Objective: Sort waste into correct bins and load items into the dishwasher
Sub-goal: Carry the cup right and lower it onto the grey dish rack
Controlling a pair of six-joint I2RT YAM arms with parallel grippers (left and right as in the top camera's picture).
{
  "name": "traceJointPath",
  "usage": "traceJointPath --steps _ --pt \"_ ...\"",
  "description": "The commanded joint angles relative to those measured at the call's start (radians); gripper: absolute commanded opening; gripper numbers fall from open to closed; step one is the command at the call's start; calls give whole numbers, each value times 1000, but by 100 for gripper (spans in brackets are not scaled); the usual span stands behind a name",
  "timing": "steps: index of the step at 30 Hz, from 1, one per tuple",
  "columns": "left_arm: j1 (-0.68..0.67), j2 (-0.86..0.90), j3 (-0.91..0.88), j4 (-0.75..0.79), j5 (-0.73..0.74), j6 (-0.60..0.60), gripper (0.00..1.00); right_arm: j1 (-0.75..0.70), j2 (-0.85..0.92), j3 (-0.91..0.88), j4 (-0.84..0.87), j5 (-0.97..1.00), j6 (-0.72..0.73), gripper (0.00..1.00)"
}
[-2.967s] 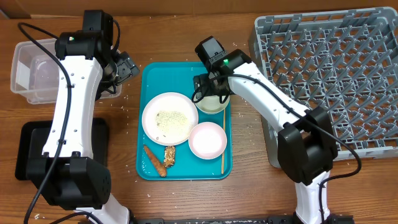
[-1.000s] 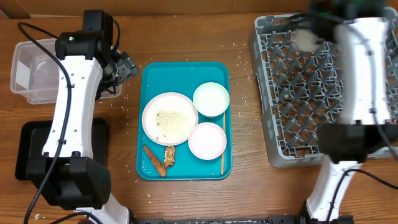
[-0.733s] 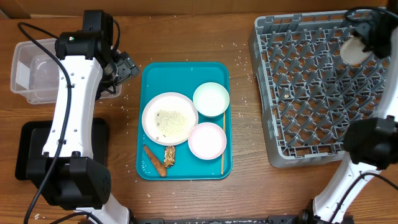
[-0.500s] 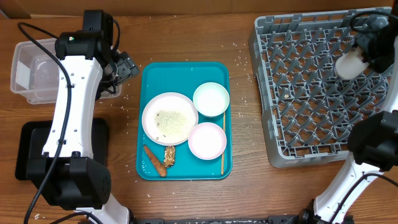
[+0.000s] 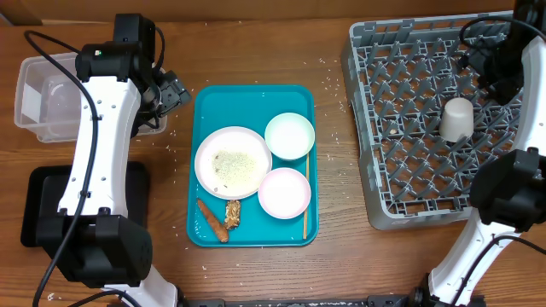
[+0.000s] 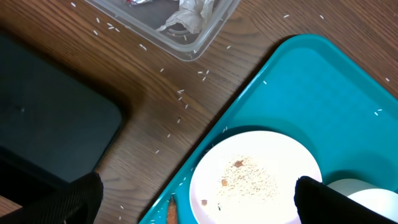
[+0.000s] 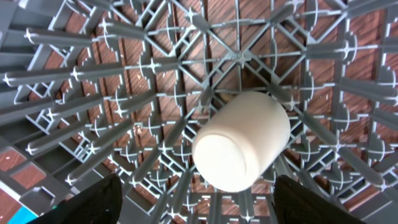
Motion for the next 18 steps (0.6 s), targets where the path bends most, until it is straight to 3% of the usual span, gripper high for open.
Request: traceJointPath --steps 1,10,11,12,15,18 --pt "5 -3 17 1 -16 -2 100 12 -32 -1 -13 -43 3 79" --pt "5 -3 17 1 -16 -2 100 46 -116 19 -31 -111 -91 79" --pt "5 -3 17 1 -16 -2 100 50 -116 18 -36 -110 -104 70" --pt "5 -3 17 1 -16 -2 100 52 -114 16 -42 -104 -116 50" --pt "5 -3 17 1 -16 -2 100 59 -97 -7 -50 -36 -116 21" --pt "5 -3 17 1 -16 -2 100 59 -91 -93 -20 -6 -116 14"
